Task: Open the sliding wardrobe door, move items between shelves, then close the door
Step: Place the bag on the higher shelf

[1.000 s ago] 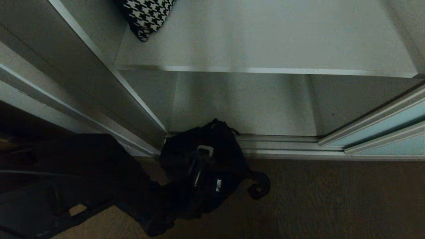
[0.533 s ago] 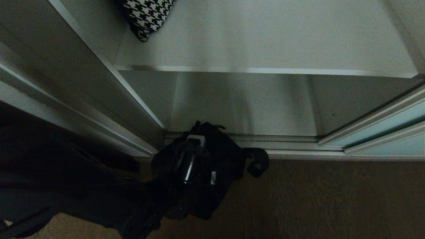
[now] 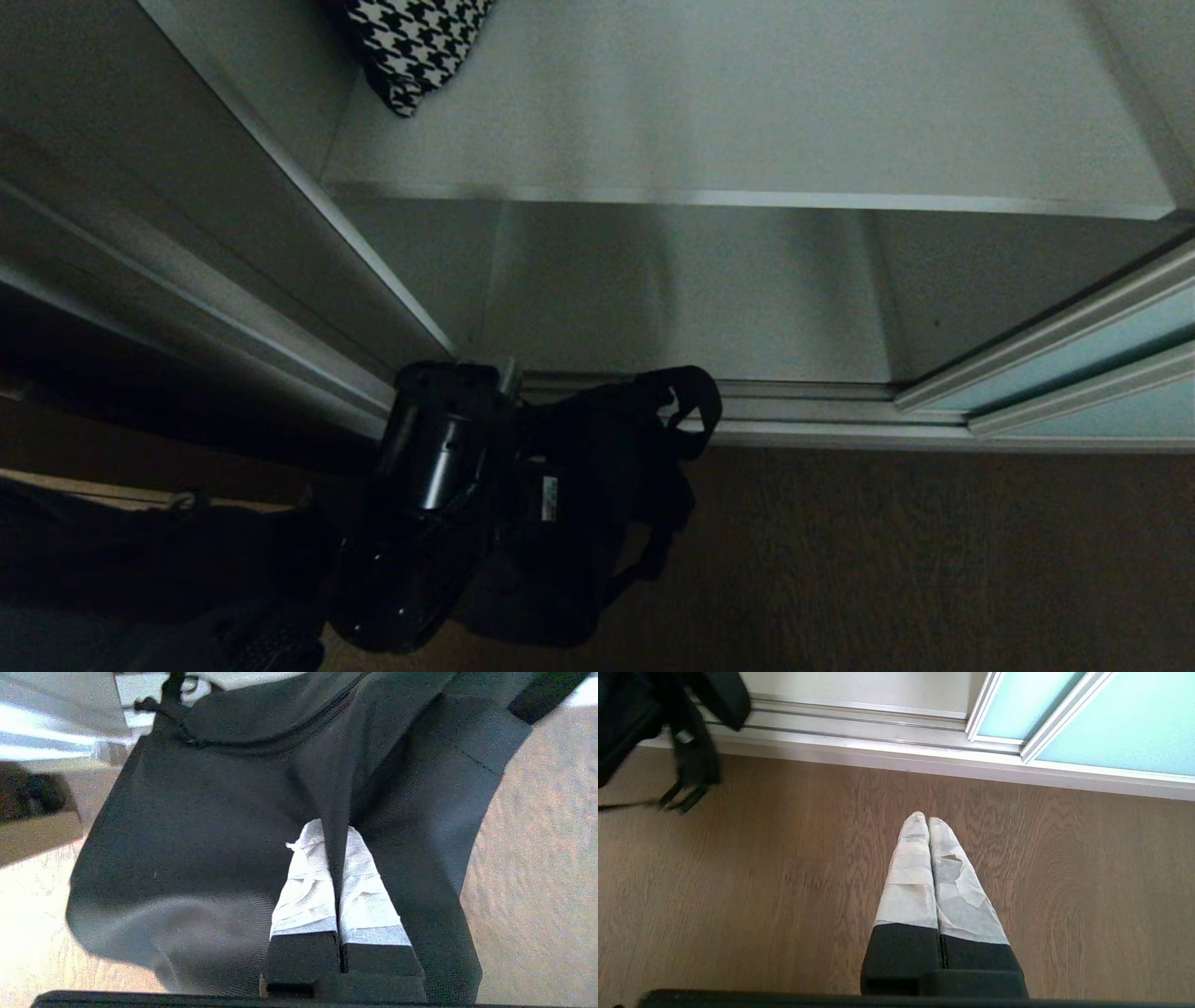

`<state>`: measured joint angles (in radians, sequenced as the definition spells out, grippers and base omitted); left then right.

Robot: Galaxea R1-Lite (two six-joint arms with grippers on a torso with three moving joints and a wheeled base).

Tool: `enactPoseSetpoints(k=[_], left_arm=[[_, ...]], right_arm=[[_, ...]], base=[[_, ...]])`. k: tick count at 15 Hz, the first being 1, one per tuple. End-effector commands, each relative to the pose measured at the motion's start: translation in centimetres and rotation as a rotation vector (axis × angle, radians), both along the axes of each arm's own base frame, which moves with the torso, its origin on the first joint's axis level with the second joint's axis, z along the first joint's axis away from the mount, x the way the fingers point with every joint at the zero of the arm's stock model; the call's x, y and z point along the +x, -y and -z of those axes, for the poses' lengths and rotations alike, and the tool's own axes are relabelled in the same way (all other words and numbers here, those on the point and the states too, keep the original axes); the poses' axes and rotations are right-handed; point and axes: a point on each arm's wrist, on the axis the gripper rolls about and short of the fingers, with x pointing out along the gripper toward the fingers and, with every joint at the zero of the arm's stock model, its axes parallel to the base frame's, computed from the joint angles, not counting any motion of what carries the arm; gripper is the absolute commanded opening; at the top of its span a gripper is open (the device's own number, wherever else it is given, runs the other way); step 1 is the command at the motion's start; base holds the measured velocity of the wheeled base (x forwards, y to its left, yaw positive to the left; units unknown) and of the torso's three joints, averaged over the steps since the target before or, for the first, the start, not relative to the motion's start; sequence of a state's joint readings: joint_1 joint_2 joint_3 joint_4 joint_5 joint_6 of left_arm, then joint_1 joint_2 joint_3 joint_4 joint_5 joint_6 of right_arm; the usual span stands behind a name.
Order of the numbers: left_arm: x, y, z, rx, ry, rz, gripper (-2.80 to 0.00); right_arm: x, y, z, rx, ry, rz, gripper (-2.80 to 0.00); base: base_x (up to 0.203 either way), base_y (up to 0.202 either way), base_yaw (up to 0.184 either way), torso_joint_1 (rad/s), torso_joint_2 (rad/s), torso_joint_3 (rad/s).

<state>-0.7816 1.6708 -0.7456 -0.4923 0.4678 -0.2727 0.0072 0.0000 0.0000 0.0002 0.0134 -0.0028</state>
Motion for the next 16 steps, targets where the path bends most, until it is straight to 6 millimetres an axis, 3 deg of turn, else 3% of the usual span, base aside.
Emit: enactPoseSetpoints(k=[1, 6, 12, 16], left_arm=[[-3.1, -0.1, -1.6, -0.044, 0.009, 0.041, -2.80], [-6.5, -1.7, -3.9, -0.056, 0.002, 0.070, -2.80], [-10.1, -4.2, -4.7, -0.057, 0.031, 0.118, -2.80], [-11.2, -5.7, -7.0, -0.080, 0.125, 0.153, -2.80]], right_arm=[[0.0, 0.0, 0.0, 0.000, 0.003, -0.001, -2.80], [0.0, 0.0, 0.0, 0.000, 0.003, -0.001, -2.80], [0.0, 0.0, 0.0, 0.000, 0.003, -0.001, -2.80], [0.0, 0.0, 0.0, 0.000, 0.003, -0.001, -2.80]], base=[[0.000, 0.000, 0.000, 0.000, 0.00, 0.000], [0.000, 0.000, 0.000, 0.000, 0.00, 0.000], [0.000, 0.000, 0.000, 0.000, 0.00, 0.000], [0.000, 0.000, 0.000, 0.000, 0.00, 0.000]])
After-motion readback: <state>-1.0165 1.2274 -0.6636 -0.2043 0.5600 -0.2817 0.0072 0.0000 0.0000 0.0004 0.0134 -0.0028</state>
